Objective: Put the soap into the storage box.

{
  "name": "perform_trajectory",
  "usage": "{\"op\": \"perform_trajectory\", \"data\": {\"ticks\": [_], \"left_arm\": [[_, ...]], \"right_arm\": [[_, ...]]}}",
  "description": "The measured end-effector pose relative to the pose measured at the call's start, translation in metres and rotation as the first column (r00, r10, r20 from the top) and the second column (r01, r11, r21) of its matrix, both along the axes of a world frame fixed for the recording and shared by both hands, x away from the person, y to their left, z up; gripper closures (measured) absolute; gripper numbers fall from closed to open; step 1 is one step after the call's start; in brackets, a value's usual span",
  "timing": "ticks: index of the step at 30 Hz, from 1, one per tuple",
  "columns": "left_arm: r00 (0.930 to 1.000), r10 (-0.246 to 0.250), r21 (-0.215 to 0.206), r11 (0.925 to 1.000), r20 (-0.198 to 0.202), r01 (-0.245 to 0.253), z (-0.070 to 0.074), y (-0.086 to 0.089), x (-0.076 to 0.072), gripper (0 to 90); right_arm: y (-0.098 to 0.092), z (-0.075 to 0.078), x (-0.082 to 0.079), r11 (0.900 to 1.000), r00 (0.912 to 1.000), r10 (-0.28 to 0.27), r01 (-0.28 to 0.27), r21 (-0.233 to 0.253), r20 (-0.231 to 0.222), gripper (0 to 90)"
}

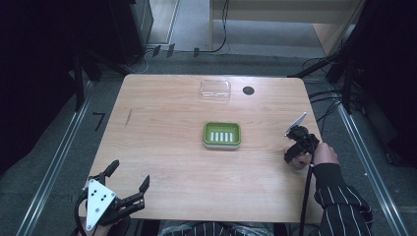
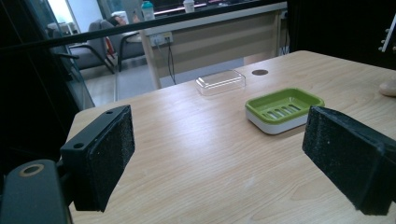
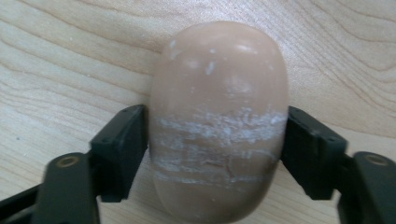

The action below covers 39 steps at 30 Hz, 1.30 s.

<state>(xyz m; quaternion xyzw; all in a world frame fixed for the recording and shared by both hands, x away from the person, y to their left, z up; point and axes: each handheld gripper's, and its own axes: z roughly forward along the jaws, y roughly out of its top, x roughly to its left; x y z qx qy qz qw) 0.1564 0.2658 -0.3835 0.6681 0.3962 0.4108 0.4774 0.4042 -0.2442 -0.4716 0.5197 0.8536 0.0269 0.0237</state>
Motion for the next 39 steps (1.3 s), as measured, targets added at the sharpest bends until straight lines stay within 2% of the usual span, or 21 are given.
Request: {"op": "perform_trajectory", "data": {"ticks": [3,15,21,25,32,35,39], "left_arm": [[1.0,-0.001,0.0,1.0,0.0,0.001,0.0,-0.001,0.0,9.6],[1.0,0.002,0.01,1.0,-0.004,-0.002,0.0,-0.001,0.0,9.6],[1.0,0.005,-0.001,1.0,-0.001,-0.005,0.0,0.0,0.0,9.6],[1.0,0.004,0.008,1.0,-0.003,-0.004,0.0,-0.001,0.0,9.6],[1.0,0.009,-0.007,0.9999,-0.001,-0.009,0.0,0.001,-0.001,9.6],[1.0,0.008,-0.004,1.0,-0.001,-0.008,0.0,0.0,-0.001,9.6],[0.9999,0.011,-0.003,0.9999,-0.001,-0.011,0.0,0.001,-0.001,9.6]], "right_arm": [[-0.002,0.001,-0.001,1.0,1.0,0.001,-0.001,0.012,0.005,33.5],[0.0,0.001,-0.001,1.0,0.9997,0.025,-0.025,0.006,-0.002,34.0],[0.001,0.002,0.0,0.999,0.9994,0.034,-0.034,0.014,-0.009,34.0],[0.002,0.006,-0.002,0.998,0.9983,0.059,-0.059,0.011,-0.002,34.0],[0.009,0.011,-0.002,0.996,0.9963,0.086,-0.086,0.015,0.009,34.0],[0.014,0.014,-0.003,0.992,0.9926,0.121,-0.121,0.035,0.013,34.0],[0.02,0.017,-0.003,0.989,0.9896,0.143,-0.143,0.024,0.02,34.1]]}}
